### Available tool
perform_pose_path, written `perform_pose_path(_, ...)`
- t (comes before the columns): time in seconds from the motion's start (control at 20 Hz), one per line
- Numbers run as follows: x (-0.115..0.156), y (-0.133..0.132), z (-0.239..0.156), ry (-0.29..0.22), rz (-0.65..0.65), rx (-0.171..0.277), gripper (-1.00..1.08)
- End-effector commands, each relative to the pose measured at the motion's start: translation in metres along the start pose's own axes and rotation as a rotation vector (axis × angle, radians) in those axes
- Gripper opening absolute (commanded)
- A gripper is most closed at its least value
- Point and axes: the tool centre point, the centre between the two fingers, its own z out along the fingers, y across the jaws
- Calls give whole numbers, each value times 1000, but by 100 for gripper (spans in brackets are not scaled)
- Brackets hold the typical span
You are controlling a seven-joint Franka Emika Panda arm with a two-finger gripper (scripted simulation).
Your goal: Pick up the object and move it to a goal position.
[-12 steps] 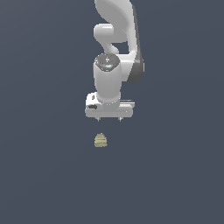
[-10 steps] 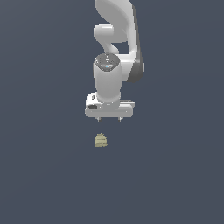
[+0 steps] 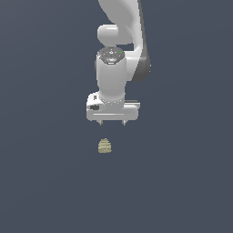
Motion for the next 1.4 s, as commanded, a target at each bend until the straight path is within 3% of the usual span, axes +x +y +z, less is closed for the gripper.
perform_pose_path(0.0, 0, 0, 0, 0, -2, -1, 100)
perform_pose_path(0.6, 3, 3, 9, -7, 134, 5, 100)
perform_pose_path(1.35, 11, 15, 35, -28, 554, 12, 100)
